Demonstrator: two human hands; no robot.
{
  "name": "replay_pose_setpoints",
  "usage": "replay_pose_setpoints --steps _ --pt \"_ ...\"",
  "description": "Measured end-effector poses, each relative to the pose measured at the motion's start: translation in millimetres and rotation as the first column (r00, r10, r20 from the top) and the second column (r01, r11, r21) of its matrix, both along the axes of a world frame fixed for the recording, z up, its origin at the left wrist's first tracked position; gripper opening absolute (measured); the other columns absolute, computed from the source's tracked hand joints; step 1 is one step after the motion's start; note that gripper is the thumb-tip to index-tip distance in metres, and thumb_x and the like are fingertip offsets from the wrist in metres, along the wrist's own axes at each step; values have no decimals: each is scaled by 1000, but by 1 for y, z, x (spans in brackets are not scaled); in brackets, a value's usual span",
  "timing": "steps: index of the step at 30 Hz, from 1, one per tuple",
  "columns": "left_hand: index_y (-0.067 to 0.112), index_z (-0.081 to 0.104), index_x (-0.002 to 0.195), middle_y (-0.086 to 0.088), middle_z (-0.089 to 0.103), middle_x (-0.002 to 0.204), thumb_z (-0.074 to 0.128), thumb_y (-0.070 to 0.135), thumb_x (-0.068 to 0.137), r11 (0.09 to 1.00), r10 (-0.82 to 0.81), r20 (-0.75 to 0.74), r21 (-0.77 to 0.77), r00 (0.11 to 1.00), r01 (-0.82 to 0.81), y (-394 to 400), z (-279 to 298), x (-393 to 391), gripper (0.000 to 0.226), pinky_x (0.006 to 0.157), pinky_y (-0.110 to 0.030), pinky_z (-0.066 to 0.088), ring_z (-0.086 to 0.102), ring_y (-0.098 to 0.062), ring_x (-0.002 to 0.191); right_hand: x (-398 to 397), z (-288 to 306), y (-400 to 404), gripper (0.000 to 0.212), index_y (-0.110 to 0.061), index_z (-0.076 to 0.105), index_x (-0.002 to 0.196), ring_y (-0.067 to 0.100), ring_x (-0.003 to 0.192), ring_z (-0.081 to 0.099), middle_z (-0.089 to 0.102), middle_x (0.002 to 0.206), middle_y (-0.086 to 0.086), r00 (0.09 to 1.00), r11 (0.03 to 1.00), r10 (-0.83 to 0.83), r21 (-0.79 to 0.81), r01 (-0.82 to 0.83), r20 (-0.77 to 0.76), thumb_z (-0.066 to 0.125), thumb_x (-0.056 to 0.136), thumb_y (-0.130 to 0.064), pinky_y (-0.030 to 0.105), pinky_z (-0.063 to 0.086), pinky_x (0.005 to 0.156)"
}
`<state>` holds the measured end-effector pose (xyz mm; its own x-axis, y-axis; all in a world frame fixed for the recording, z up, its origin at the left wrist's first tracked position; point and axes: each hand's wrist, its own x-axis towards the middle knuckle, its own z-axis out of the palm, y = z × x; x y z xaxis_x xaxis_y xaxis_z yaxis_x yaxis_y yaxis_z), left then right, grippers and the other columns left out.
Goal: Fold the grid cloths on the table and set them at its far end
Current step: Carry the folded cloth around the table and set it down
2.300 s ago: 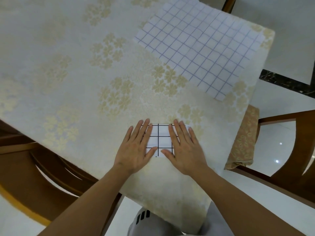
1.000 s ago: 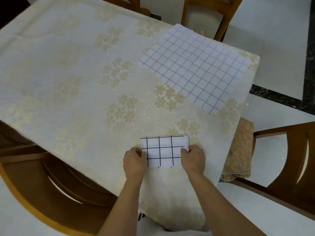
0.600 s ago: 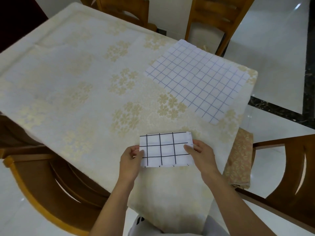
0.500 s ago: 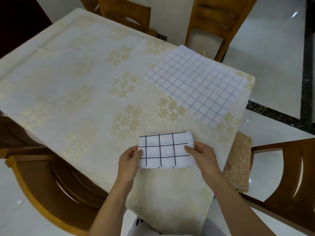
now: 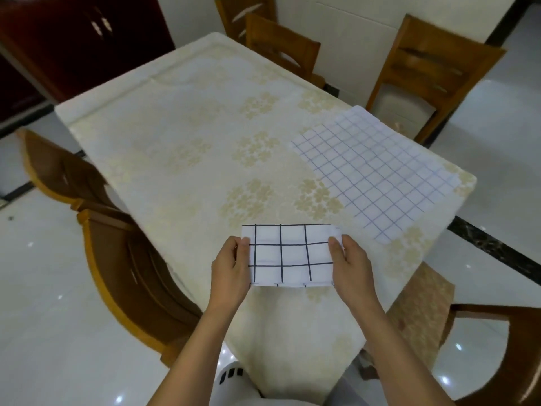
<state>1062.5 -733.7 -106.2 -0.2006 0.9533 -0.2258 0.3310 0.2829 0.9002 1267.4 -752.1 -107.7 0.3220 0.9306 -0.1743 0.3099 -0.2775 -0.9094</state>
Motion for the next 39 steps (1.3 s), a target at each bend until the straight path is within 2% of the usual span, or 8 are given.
replay_pose_setpoints --steps 3,7,15,19,25,30,34,39 --pt "13 50 79 -1 51 66 44 36 104 994 110 -42 28 993 -109 -23 5 5 35 52 -40 40 47 -16 59 6 6 -2 38 2 55 91 28 74 59 61 83 20 995 995 97 12 -97 -7 44 104 -32 42 44 65" --pt "13 53 82 -1 55 71 43 33 104 974 225 -111 65 968 -219 -56 10 14 32 53 -28 40 51 -3 59 10 12 -8 38 -19 39 67 2 50 36 37 53 -11 981 981 195 20 -195 -2 47 103 -28 19 27 53" --pt "12 56 85 -10 60 77 44 30 105 845 534 -132 126 835 -520 -140 17 16 29 56 -30 47 56 -14 70 -11 9 -32 41 -2 38 72 14 55 30 33 58 -2 881 880 474 46 -472 -18 48 102 -29 32 24 54" --pt "17 54 83 1 59 73 43 29 105 746 665 -141 120 733 -654 -186 25 5 27 50 -15 45 58 -7 66 -42 8 -47 39 -9 38 69 14 56 32 35 58 -1 808 808 589 32 -589 -5 47 102 -27 33 25 54" --pt "19 54 79 -4 57 67 41 35 105 584 808 -172 115 563 -803 -251 29 -26 33 56 -52 51 52 -18 59 -102 16 -74 35 -3 50 77 18 62 45 56 68 12 657 655 754 51 -754 16 48 101 -27 27 31 53" --pt "15 52 77 -4 50 62 41 36 104 445 890 -167 113 425 -888 -301 30 -53 36 54 -55 49 45 -17 53 -154 22 -107 27 -13 59 80 17 65 54 63 73 5 527 525 850 79 -848 11 48 102 -26 14 39 54" --pt "12 52 78 -4 47 60 42 35 104 369 923 -162 110 350 -923 -330 28 -75 36 53 -55 51 43 -16 53 -192 16 -128 34 -4 60 87 30 77 58 63 80 18 449 444 892 89 -892 52 46 102 -31 37 49 67" --pt "13 52 77 0 44 57 42 35 104 318 940 -160 97 301 -943 -359 21 -119 36 52 -55 51 41 -16 52 -247 17 -151 38 -21 42 66 15 56 38 39 56 -4 403 396 906 74 -915 134 46 102 -32 29 33 54"
